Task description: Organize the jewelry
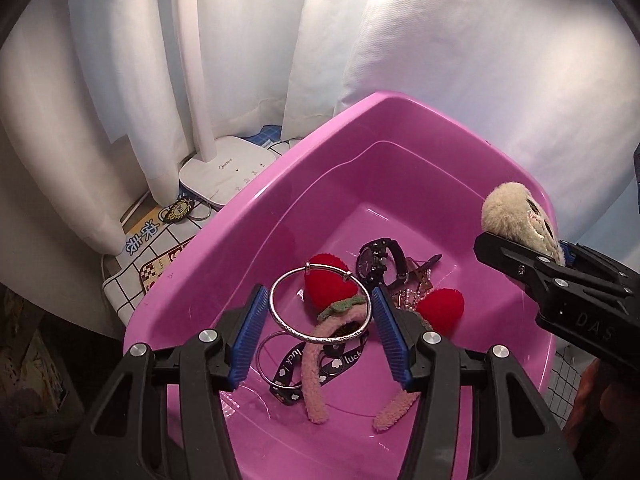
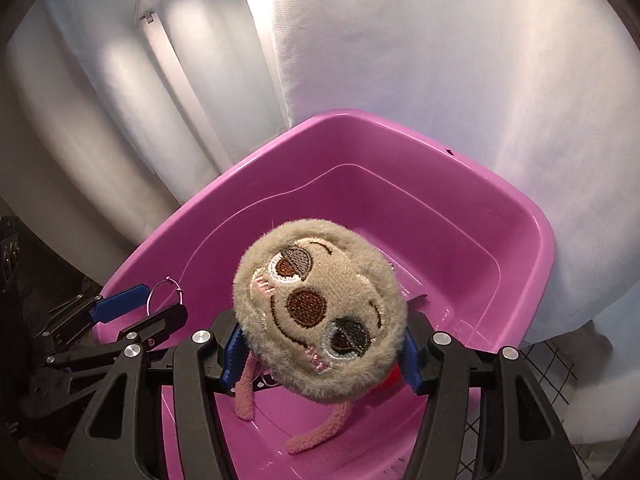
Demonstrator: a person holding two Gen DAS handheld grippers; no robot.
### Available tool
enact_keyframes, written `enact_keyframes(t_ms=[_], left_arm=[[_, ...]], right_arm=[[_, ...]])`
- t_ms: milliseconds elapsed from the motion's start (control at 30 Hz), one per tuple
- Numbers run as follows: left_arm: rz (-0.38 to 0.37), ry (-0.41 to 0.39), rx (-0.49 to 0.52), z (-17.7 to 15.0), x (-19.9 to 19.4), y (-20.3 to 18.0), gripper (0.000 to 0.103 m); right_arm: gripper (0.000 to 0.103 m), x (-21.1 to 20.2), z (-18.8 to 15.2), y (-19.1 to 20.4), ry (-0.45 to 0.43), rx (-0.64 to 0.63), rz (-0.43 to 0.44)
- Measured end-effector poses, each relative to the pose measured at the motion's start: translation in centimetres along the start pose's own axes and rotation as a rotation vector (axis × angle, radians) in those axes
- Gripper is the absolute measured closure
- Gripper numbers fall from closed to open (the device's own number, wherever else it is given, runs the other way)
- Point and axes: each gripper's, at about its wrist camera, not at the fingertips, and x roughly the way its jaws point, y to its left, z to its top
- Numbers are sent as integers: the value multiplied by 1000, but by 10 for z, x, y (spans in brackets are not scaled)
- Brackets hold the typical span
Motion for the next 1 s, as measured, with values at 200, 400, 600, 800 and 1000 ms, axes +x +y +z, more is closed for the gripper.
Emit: enact_keyframes(t_ms=[200, 400, 600, 800, 1000], left_arm=[[15, 55, -34, 2, 11, 10, 39], [28, 57, -44, 4, 10, 14, 17], [67, 58, -30, 3, 6, 15, 14], [97, 47, -13, 0, 3, 13, 9], [126, 38, -6, 0, 0, 11, 8]], right_arm=[[36, 13, 8, -3, 36, 38, -21], [31, 18, 15, -4, 36, 48, -60], [31, 10, 13, -4, 18, 54, -59], [31, 1, 6, 0, 0, 39, -65], [31, -1, 3, 1, -9, 36, -70]])
